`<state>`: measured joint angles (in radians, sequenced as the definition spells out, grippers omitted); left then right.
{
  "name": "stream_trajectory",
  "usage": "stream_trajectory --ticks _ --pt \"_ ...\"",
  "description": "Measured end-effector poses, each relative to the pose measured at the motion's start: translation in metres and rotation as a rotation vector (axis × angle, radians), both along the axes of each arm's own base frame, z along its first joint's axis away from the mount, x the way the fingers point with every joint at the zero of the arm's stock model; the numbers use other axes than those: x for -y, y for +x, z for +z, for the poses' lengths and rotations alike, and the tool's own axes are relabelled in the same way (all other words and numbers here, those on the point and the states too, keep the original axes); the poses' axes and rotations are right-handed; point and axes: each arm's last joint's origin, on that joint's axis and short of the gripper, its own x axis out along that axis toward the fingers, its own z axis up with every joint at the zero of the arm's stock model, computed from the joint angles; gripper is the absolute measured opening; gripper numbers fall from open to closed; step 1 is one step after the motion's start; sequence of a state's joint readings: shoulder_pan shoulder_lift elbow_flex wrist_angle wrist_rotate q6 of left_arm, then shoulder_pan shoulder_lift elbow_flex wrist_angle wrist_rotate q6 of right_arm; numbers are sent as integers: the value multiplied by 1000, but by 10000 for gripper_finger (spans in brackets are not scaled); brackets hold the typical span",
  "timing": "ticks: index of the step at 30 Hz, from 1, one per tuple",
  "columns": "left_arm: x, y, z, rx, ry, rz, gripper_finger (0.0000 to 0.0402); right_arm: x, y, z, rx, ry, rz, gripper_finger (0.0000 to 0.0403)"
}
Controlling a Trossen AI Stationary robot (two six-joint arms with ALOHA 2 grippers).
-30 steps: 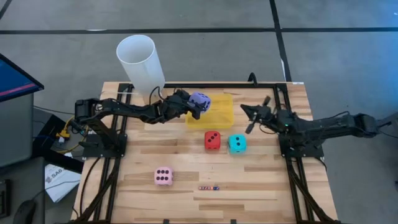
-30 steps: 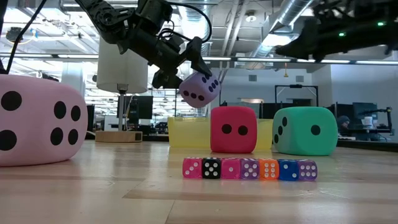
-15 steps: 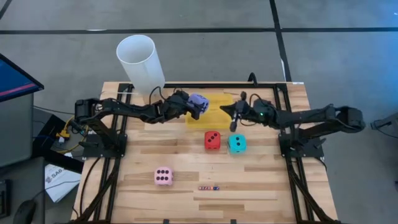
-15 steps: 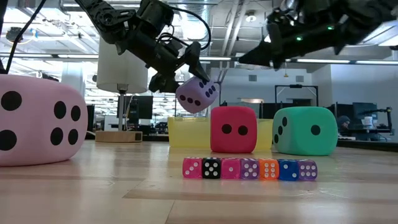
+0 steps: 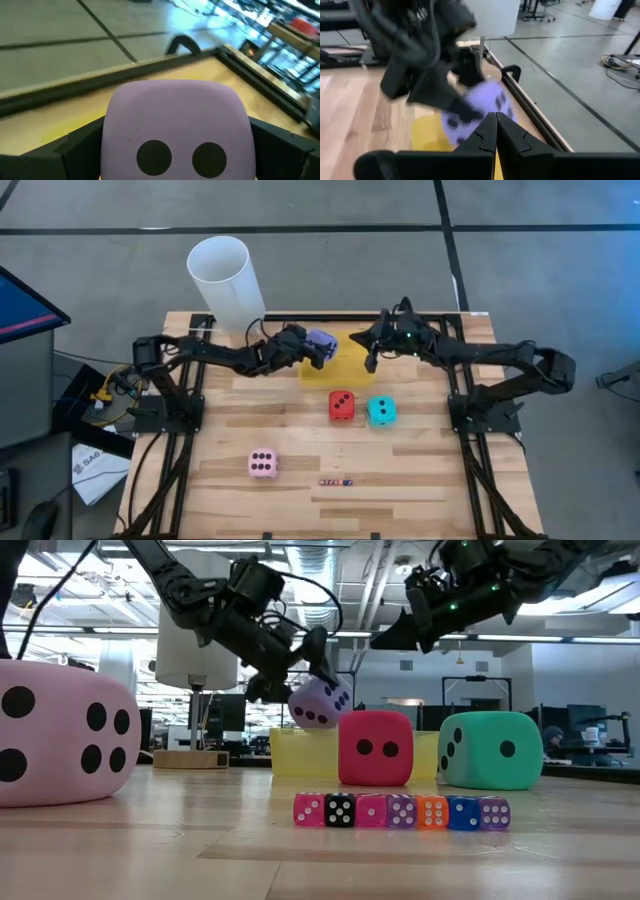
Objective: Pick & Place Dice
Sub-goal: Put the big purple dice into the yellow bin
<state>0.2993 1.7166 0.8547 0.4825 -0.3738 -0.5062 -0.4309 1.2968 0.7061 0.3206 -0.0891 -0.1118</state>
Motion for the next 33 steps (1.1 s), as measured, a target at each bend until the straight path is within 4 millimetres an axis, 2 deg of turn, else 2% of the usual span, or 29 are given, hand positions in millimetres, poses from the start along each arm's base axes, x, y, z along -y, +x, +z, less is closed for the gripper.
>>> stream_trajectory --ticks 4,8,14,19,24,28,33 --pt "-1 3 -6 4 -1 -5 387 6 -2 2 -2 26 24 0" --pt "0 3 -11 -20 -9 -7 387 10 3 -7 -35 59 59 0" --pt "1 4 -10 -38 6 -56 387 19 23 -21 -85 89 80 0" --pt "2 4 -11 -115 93 -125 387 30 37 -20 -81 86 79 0" --pt "2 5 -11 -188 198 -251 387 42 47 -18 -81 131 155 0" --pt "3 6 -11 -242 279 -324 387 48 56 -23 -124 177 173 0" --pt "-1 4 -11 -246 283 -364 387 50 67 -22 -119 199 235 0"
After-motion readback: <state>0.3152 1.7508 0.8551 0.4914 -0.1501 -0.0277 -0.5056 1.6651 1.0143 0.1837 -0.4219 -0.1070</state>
